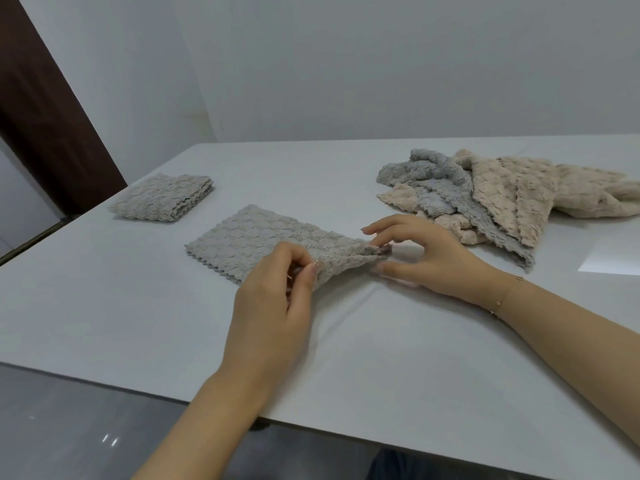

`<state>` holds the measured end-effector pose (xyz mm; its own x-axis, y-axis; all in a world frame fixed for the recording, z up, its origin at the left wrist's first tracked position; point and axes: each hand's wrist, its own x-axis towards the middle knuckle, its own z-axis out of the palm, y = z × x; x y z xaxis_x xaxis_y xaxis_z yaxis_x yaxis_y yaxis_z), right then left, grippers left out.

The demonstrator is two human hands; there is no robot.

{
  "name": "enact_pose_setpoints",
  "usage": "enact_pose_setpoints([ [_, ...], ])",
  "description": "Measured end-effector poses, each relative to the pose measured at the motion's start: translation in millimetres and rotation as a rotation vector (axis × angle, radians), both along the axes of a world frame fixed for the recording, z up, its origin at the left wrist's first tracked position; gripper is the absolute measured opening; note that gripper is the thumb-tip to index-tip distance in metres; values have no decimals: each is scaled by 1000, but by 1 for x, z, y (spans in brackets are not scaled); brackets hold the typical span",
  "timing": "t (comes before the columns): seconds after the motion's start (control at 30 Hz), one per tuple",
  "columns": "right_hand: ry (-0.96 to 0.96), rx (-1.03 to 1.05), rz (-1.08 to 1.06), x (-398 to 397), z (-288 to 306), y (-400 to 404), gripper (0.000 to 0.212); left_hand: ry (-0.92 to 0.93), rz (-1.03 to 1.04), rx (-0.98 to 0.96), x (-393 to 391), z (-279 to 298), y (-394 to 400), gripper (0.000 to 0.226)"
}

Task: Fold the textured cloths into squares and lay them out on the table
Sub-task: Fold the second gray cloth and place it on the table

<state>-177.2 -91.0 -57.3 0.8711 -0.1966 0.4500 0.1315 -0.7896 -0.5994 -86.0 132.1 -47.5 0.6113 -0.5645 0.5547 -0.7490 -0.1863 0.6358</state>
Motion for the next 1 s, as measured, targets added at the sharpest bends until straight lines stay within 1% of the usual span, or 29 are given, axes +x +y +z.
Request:
enact_pose_setpoints([
  [0.1,-27,269,24,-3,10,7,8,118,4,-76,3,11,5,13],
  [0.13,-28,357,38,-4,14,9,7,176,1,-105,4,16,6,13],
  [0.2,-24,521,80,-7,21,13,14,287,-25,-134,4,25,10,13],
  [0.27,-27,649,127,-10,25,17,14,342,-76,-128,4,32,14,14],
  [0.3,-33,676,143,-10,26,19,13,351,-98,-123,3,35,16,15],
  [0.4,-32,672,173,-10,28,25,14,363,-120,-124,2,40,23,15],
  [0.43,-22,679,189,-10,28,25,17,366,-112,-122,4,41,25,15],
  [0.53,23,652,248,-10,28,27,42,403,-72,-105,14,38,29,15],
  [0.57,34,637,242,-8,27,28,47,426,-62,-101,18,37,30,15],
  [0.6,33,644,228,-7,26,30,47,453,-56,-102,20,35,30,14],
  [0.63,20,676,206,-5,24,31,41,483,-54,-106,21,34,31,14],
  [0.73,-2,757,164,-3,24,33,18,564,-81,-115,18,33,32,13],
  [0.77,-1,769,164,-4,24,32,17,593,-97,-123,17,33,34,13],
  [0.8,-5,782,162,-4,25,32,21,615,-112,-134,16,33,35,13],
  [0.87,-16,795,153,-4,29,35,36,609,-126,-135,15,34,39,13],
  [0.9,-16,799,149,-2,31,36,39,582,-123,-128,16,35,41,13],
  [1.0,-11,792,149,10,38,41,26,505,-96,-142,24,41,45,12],
])
